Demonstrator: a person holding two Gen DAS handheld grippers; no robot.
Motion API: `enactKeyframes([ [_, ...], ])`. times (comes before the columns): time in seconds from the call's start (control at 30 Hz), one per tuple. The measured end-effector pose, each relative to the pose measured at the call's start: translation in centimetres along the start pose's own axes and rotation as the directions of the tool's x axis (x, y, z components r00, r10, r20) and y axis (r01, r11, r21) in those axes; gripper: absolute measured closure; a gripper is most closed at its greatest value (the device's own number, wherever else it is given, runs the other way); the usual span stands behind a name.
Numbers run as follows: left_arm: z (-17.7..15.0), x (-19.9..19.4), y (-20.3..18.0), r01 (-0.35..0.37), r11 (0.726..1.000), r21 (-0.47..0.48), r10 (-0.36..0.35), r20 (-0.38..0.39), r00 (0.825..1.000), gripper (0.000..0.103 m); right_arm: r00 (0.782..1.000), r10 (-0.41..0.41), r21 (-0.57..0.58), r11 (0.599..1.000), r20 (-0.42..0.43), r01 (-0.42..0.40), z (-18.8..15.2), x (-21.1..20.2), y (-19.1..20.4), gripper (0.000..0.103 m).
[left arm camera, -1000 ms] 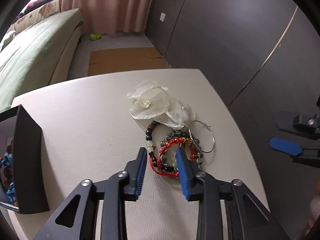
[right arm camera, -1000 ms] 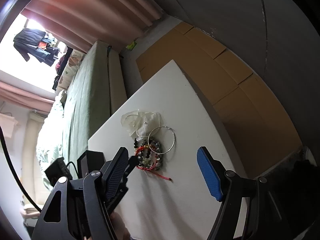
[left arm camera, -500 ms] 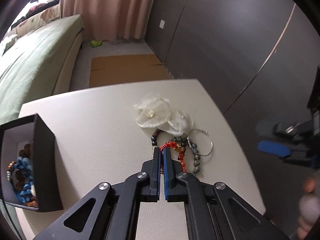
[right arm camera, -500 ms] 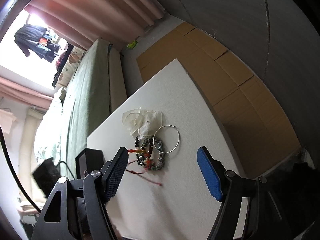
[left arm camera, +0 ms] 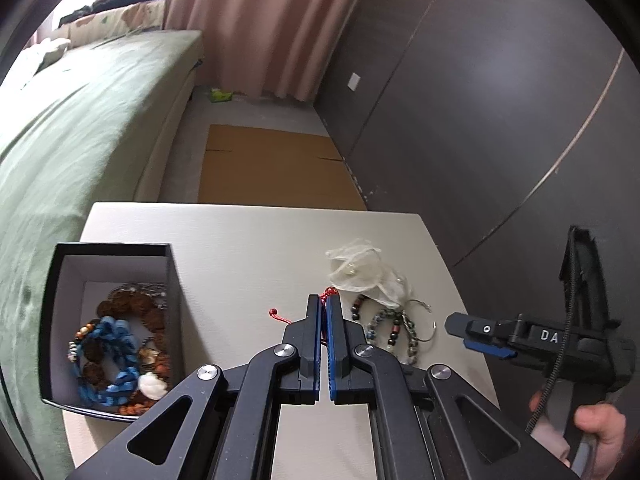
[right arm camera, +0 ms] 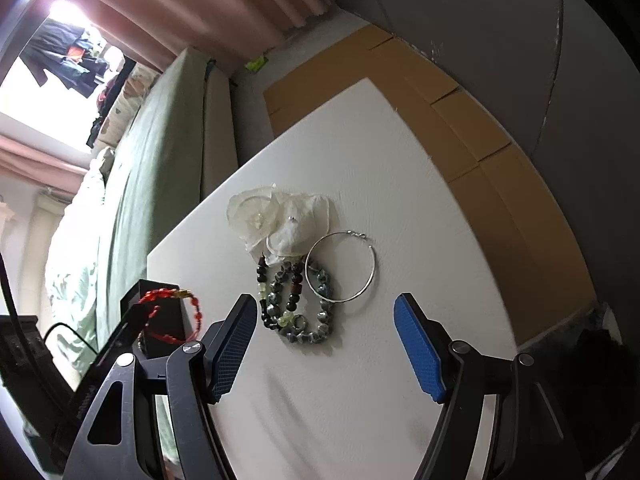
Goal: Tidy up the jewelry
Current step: 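Move the left gripper to the pile and grasp the red bead bracelet, then carry the red bracelet to the box with left while right reaches the pile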
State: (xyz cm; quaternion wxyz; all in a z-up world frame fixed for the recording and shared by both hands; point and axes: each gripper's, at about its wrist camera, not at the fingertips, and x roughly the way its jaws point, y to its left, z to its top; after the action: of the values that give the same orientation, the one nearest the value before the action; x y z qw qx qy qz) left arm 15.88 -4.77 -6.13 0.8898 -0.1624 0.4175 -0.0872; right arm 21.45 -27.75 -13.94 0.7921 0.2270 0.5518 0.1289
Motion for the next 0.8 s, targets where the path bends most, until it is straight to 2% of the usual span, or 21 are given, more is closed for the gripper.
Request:
enactKeyframes([
  [0.13, 0.2, -0.6, 0.9, 0.003, 1.0, -0.019, -0.003, 0.006, 1.0, 0.101, 0.997, 0.067, 0.075, 0.995, -0.026, -0.065, -0.1, 1.0, -0.7, 0.032],
  [0.37, 0.3, -1.6, 2.1, 0.005, 0.999, -0.042, -0.004, 0.021, 1.0, 0.101, 0.987, 0.161, 0.279, 0.948, -0.013, -0.151, -1.0, 2.4, -3.1, 0.056],
  [0.57, 0.5, -2.7, 3.1, 0.012, 0.998, -0.069, -0.009, 0.039, 0.999, 0.101, 0.993, 0.114, 0.375, 0.92, 0.024, -0.115, -1.7, 2.6, -4.1, 0.062],
  [0.7, 0.6, -3.6, 3.9, 0.017, 0.996, -0.082, -0.012, 0.054, 0.998, 0.101, 0.997, 0.065, 0.377, 0.923, 0.038, -0.074, -1.7, 2.6, -3.3, 0.064],
  [0.8, 0.7, -4.5, 4.5, 0.021, 0.996, -0.092, -0.015, 0.067, 0.998, 0.101, 0.999, -0.01, 0.349, 0.937, 0.045, -0.006, -1.6, 2.7, -2.1, 0.065],
])
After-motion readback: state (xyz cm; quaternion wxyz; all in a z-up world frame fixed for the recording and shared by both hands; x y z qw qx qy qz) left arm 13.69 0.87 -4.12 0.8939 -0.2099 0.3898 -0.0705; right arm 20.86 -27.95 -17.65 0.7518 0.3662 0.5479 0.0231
